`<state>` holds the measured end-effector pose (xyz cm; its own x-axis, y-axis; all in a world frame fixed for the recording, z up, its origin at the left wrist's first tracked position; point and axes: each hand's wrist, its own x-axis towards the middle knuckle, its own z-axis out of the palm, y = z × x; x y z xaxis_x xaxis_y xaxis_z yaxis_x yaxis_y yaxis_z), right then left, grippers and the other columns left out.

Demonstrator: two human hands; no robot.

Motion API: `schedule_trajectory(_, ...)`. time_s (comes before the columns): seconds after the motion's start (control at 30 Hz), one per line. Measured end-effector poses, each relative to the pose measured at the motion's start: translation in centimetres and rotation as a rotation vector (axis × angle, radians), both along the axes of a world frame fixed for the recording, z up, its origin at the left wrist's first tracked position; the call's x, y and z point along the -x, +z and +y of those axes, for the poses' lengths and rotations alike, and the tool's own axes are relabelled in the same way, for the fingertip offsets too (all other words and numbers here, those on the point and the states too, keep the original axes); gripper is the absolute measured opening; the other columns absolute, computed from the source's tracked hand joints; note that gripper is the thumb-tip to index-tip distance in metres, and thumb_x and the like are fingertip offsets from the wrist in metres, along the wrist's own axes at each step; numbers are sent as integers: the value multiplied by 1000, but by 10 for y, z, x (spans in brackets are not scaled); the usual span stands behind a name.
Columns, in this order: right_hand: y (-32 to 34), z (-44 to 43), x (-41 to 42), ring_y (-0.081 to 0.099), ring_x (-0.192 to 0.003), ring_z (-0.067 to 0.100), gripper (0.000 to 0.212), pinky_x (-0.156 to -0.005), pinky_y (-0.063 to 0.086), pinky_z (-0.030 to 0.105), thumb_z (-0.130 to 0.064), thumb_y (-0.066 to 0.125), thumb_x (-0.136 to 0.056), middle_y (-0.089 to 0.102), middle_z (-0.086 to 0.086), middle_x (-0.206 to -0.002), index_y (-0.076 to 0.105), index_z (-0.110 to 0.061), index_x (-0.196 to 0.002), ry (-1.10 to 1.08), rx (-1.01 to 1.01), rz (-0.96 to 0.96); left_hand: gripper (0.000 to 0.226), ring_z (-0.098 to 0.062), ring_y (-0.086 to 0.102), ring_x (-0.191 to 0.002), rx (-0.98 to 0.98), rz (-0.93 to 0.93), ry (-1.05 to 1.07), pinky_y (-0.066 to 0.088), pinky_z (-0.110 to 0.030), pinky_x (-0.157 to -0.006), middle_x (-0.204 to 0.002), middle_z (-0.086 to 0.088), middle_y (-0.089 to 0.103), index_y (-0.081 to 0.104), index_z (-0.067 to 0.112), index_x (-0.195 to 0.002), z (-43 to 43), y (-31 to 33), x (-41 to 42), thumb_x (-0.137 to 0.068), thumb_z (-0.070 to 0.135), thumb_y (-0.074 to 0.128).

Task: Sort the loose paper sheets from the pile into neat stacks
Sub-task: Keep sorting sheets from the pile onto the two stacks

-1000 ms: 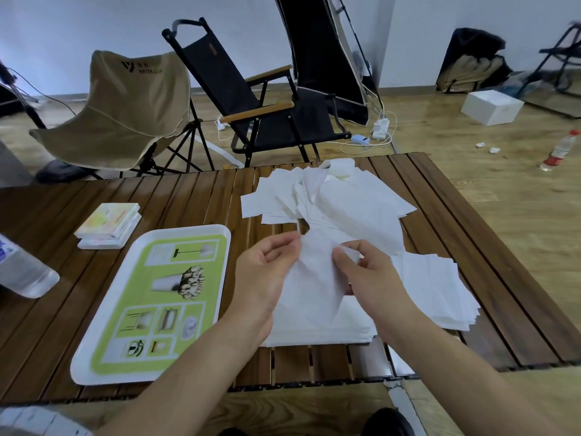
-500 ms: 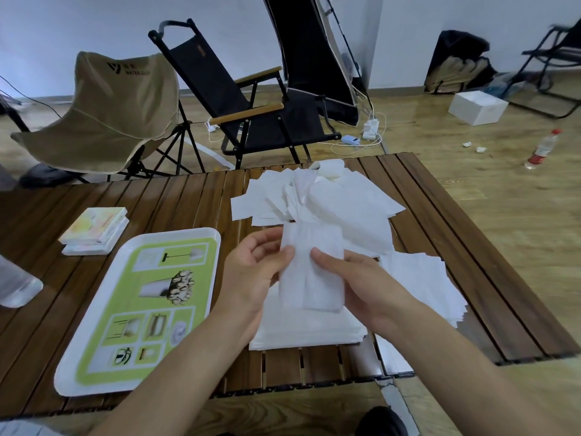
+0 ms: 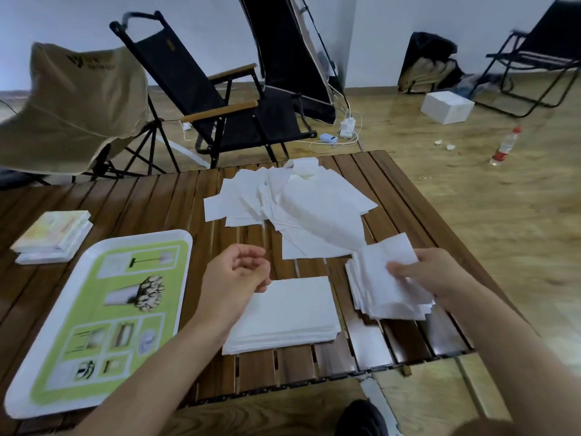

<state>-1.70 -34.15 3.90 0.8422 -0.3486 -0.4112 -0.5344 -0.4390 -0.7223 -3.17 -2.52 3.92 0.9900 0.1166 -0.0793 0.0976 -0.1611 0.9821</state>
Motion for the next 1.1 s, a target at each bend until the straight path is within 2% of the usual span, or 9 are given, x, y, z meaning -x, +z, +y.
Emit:
schedule_trajectory(0.07,0,3,-2,71,-87,27,21,-78,60,42,-29,82,-84,74,7,-95,74,-12,-93,36,50,15,17,-21,74,-76,-116,-50,-28,61,-25,-66,-86,-3,74,69,18,-102,2,-5,-2,-91,6,73)
schedule_trajectory(0.13,4,5,-1,61,-69,17,26,-56,46,28,-31,78,-88,67,3,-78,64,-13,-75,110,215,47,18,-12,72,-78,-267,-106,-63,59,-22,-70,-87,4,74,69,24,-101,5,-10,-3,-91,10,74)
schedule_trajectory(0.2,7,6,0,50,-58,15,39,-49,33,27,-35,76,-89,54,2,-66,53,-10,-69,131,396,38,18,-3,67,-82,-408,-143,-92,53,-12,-71,-89,12,72,68,30,-100,5,-13,-2,-91,15,74)
schedule_trajectory(0.37,19,5,-1,60,-103,34,51,-73,47,37,-36,77,-86,59,11,-111,49,-7,-117,144,669,-32,18,1,64,-89,-609,-201,-189,49,-8,-74,-97,19,69,68,33,-107,-7,-15,-11,-93,22,72)
schedule_trajectory(0.47,18,13,-5,62,-90,25,30,-70,49,33,-22,71,-90,65,5,-105,53,-14,-113,221,556,-98,24,-2,59,-96,-853,-271,-326,50,-17,-88,-109,16,62,65,30,-119,-23,-25,-40,-96,31,70)
schedule_trajectory(0.63,2,26,-8,65,-85,21,17,-67,52,30,-31,63,-95,67,3,-100,63,-16,-101,400,543,45,23,-15,59,-109,-1158,-371,-451,52,-29,-93,-117,4,62,69,19,-120,-40,-49,-96,-101,29,61)
schedule_trajectory(0.83,12,24,-5,64,-88,19,27,-61,44,26,-38,58,-100,68,2,-102,64,-15,-113,362,534,-63,10,-17,59,-87,-1176,-470,-385,53,-31,-71,-95,3,61,62,16,-99,-42,-44,-96,-102,23,55)
schedule_trajectory(0.97,24,33,-4,57,-103,17,42,-80,45,28,-39,70,-93,61,-1,-122,54,-21,-128,418,430,-325,11,-12,59,-75,-1029,-496,-249,52,-29,-66,-84,6,66,65,18,-92,-28,-5,-83,-97,25,59)
schedule_trajectory(1.1,25,63,0,35,-145,17,98,-114,36,37,-42,83,-80,32,-8,-161,22,-28,-157,629,357,-371,9,-5,65,-80,-860,-494,-342,53,-20,-69,-87,12,69,66,21,-96,-12,31,-55,-100,22,58)
